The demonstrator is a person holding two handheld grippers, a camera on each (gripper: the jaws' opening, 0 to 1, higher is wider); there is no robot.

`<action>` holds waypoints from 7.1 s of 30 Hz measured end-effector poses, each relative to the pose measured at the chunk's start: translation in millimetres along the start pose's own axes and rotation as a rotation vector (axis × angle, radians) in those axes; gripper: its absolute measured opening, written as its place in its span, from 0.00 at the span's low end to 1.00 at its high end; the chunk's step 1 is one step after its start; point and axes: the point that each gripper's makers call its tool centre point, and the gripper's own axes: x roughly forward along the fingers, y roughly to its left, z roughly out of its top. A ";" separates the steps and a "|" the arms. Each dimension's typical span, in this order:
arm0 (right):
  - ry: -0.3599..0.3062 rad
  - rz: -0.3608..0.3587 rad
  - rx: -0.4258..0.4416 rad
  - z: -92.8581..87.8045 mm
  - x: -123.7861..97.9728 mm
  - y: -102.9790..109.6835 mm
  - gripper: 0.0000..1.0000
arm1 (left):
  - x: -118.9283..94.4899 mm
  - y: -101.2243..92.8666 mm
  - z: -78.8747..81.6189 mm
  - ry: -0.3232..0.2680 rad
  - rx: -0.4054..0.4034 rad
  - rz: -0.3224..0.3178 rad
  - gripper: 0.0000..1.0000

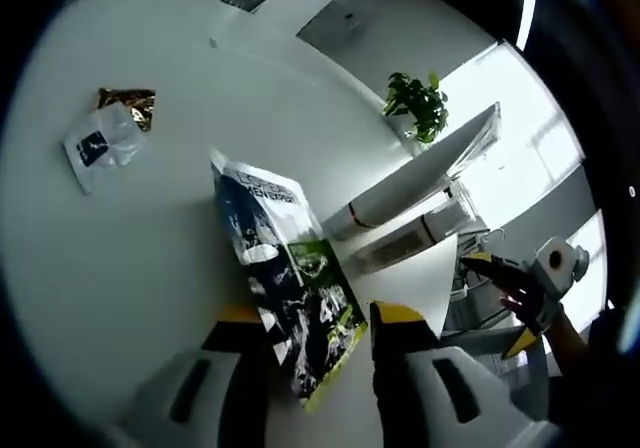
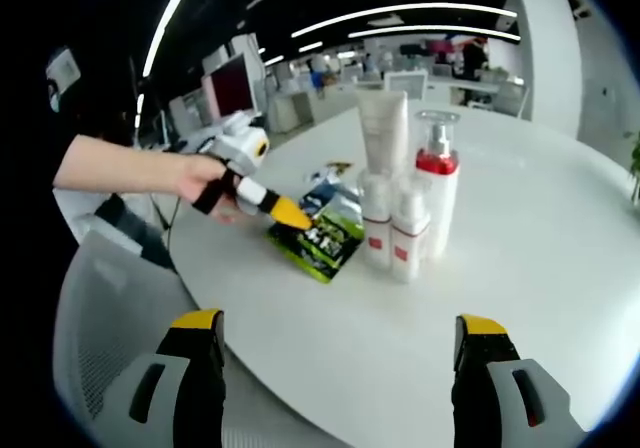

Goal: Arrange the skincare products in the storage area until every visible bottle or jar stands upright without overlapping.

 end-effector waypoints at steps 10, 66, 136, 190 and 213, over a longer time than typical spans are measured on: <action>0.007 0.001 -0.006 -1.0 0.3 0.7 0.99 | -3.1 -8.4 2.8 0.009 0.033 0.038 0.59; 0.044 -0.025 -0.081 -5.0 1.5 1.6 0.99 | -80.6 -22.8 -27.5 -0.051 0.172 0.157 0.96; 0.045 -0.271 -0.243 -7.9 -26.5 -31.0 0.85 | -191.1 2.3 -75.9 -0.267 0.441 0.636 0.73; -0.109 -0.224 -0.190 32.2 -40.3 -13.7 0.92 | -160.6 -0.1 -28.7 -0.206 0.431 0.555 0.89; -0.135 -0.206 -0.195 38.8 -21.0 2.2 0.91 | -99.5 75.5 64.0 -0.094 0.471 0.504 0.83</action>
